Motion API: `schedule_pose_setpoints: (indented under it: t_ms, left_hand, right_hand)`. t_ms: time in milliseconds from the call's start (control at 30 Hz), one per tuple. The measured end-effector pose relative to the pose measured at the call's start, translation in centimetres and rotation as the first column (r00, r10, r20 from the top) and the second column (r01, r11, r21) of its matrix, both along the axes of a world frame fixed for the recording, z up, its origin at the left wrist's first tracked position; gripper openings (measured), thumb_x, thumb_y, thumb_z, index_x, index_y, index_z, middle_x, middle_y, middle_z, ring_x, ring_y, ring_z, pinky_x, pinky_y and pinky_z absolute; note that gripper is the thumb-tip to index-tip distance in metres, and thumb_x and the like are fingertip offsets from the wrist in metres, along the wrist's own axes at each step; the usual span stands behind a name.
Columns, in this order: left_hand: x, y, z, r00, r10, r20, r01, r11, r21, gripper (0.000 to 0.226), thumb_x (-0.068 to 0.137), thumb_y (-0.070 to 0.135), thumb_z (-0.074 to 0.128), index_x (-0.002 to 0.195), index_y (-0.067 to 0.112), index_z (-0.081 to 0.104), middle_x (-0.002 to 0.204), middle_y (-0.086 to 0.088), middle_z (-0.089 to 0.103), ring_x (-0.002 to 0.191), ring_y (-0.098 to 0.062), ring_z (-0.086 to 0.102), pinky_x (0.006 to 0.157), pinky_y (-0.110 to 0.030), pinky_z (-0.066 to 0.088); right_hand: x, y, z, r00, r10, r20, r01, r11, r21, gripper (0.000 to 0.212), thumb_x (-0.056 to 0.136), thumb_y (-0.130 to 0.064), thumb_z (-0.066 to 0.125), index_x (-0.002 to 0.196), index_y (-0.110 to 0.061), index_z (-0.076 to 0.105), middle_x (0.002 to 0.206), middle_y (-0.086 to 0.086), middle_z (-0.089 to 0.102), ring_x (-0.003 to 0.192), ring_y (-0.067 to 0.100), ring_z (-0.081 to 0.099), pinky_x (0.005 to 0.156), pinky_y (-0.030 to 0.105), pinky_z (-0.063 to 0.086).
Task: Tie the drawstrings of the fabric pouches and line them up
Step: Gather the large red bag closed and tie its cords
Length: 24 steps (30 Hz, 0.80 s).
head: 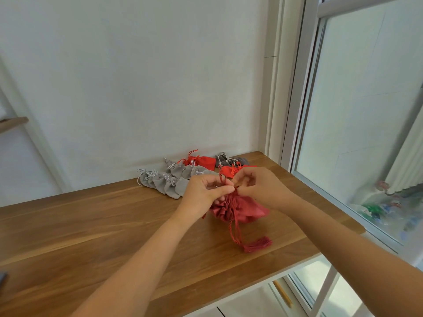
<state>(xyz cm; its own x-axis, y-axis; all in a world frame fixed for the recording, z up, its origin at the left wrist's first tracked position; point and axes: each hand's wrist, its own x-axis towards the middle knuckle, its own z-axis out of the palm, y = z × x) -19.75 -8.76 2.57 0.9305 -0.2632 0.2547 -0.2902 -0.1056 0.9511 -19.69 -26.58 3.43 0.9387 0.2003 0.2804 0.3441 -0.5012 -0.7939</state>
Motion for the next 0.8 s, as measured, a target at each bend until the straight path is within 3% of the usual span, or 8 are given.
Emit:
schedule_pose_setpoints:
  t_ms: [67,167,300,400,533,633,700,800]
  left_hand:
    - [0.0,-0.4,0.2,1.000,0.003,-0.014,-0.003,0.999,-0.034,0.015,0.079,0.000,0.073,0.077,0.015,0.071,0.057,0.008,0.063,0.048,-0.003,0.053,0.047,-0.015,0.043]
    - [-0.2,-0.4,0.5,1.000,-0.015,-0.022,0.014,0.999,-0.051,0.015,0.080,-0.001,0.072,0.076,0.013,0.070,0.055,0.008,0.063,0.046,-0.002,0.051,0.046,-0.014,0.042]
    - [-0.1,0.6,0.4,0.999,0.019,-0.031,-0.020,0.999,-0.036,0.011,0.080,0.003,0.072,0.078,0.014,0.073,0.058,0.006,0.064,0.047,-0.002,0.051,0.047,-0.014,0.042]
    - [0.3,1.2,-0.2,0.994,0.080,-0.079,-0.082,0.996,-0.023,0.006,0.084,0.013,0.071,0.086,0.010,0.076,0.065,-0.007,0.066,0.055,-0.008,0.053,0.050,-0.014,0.043]
    - [0.7,1.4,-1.0,0.987,-0.002,-0.159,-0.021,0.990,-0.141,0.021,0.094,0.018,0.055,0.086,0.013,0.073,0.082,-0.007,0.069,0.067,-0.009,0.060,0.059,-0.016,0.049]
    - [0.7,0.9,-0.9,0.949,-0.132,-0.287,0.001,0.910,-0.414,0.030,0.102,0.016,0.038,0.078,0.012,0.056,0.084,-0.002,0.073,0.071,-0.008,0.066,0.063,-0.021,0.052]
    - [1.0,1.1,-1.0,0.934,-0.143,-0.326,-0.053,0.851,-0.523,0.033,0.103,0.016,0.033,0.075,0.014,0.049,0.073,-0.001,0.071,0.070,-0.009,0.067,0.067,-0.024,0.051]
    - [1.6,2.1,-1.1,0.920,-0.146,-0.364,-0.140,0.744,-0.653,0.033,0.103,0.015,0.033,0.074,0.013,0.049,0.050,0.003,0.053,0.059,-0.011,0.063,0.070,-0.025,0.048]
  right_hand:
    - [0.3,0.5,-0.4,0.973,-0.044,0.226,0.107,0.955,-0.276,0.014,0.080,-0.003,0.061,0.084,-0.014,0.069,0.069,-0.013,0.050,0.062,0.000,0.045,0.059,0.014,0.034]
    - [1.2,-0.2,-1.3,0.939,-0.145,0.312,0.250,0.911,-0.328,0.019,0.084,-0.004,0.056,0.084,-0.016,0.070,0.079,-0.015,0.046,0.075,0.007,0.047,0.064,0.024,0.034]
    - [2.0,-2.4,-1.0,0.951,-0.198,-0.236,0.248,0.947,0.203,0.020,0.094,-0.007,0.055,0.087,-0.016,0.071,0.083,-0.006,0.064,0.071,0.011,0.053,0.062,0.021,0.044]
    - [2.1,-3.6,-0.7,0.849,0.091,-0.521,0.391,0.556,0.734,0.024,0.100,-0.017,0.048,0.083,-0.013,0.064,0.079,0.008,0.067,0.078,0.021,0.061,0.073,0.033,0.052]
    - [2.1,-3.8,-1.1,0.782,0.477,-0.402,0.374,0.159,0.914,0.052,0.103,-0.029,0.032,0.069,-0.006,0.064,0.097,0.018,0.072,0.092,0.035,0.067,0.084,0.058,0.050]
    - [1.8,-3.0,-0.9,0.781,0.560,-0.276,0.371,-0.061,0.926,0.057,0.102,-0.028,0.030,0.050,-0.010,0.046,0.050,0.001,0.044,0.044,0.014,0.044,0.054,0.039,0.058]
    - [1.9,-3.0,-0.8,0.757,0.571,-0.317,0.364,0.034,0.931,0.061,0.104,-0.031,0.026,0.047,-0.014,0.038,0.047,-0.005,0.019,0.043,0.009,0.013,0.034,0.022,0.038]
    - [2.3,-4.0,-1.2,0.737,0.555,-0.386,0.309,0.231,0.923,0.062,0.104,-0.037,0.027,0.046,-0.017,0.036,0.042,-0.005,0.022,0.045,0.009,0.007,0.033,0.023,0.022]
